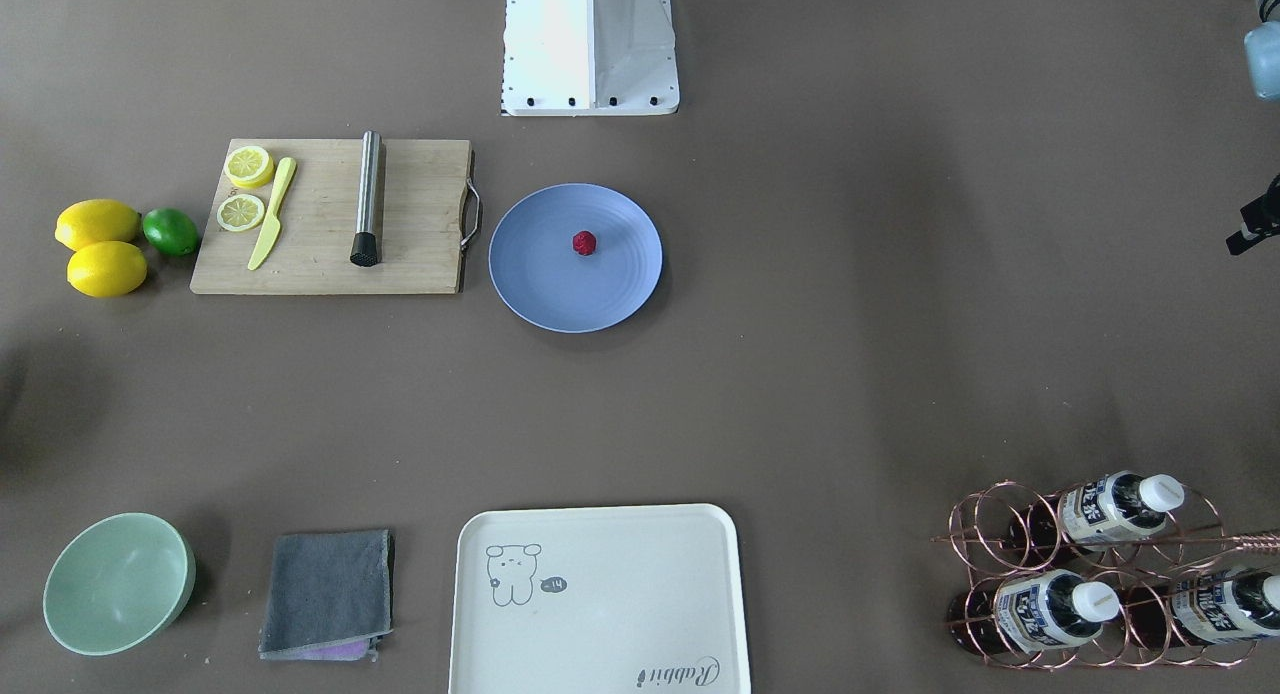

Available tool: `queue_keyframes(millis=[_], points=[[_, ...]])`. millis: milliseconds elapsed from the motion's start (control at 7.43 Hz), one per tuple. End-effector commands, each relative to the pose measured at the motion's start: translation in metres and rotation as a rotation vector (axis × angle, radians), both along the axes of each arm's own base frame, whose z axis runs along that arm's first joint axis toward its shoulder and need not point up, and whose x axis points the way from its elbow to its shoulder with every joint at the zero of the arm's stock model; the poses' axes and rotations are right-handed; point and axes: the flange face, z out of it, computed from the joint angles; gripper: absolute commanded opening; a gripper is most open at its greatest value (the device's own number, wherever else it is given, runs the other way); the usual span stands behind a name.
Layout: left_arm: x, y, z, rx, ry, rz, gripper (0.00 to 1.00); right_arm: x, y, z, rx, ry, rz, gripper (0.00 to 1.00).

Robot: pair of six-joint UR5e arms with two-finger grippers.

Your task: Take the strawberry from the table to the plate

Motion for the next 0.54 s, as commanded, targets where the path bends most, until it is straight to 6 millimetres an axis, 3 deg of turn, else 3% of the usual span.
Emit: queue_keyframes(millis=[0, 269, 404], points=[[-0.030, 0.001, 0.001, 0.001, -0.008, 0.011, 0.97, 0.021, 0.013, 0.020, 0.000, 0.032, -0.001, 1.00], [-0.041, -0.003, -0.015, 0.007, -0.010, 0.007, 0.97, 0.027, 0.015, 0.022, 0.002, 0.037, 0.006, 1.00], [-0.039, -0.002, -0.009, -0.023, -0.013, 0.014, 0.97, 0.027, 0.015, 0.023, 0.003, 0.046, 0.007, 1.00]])
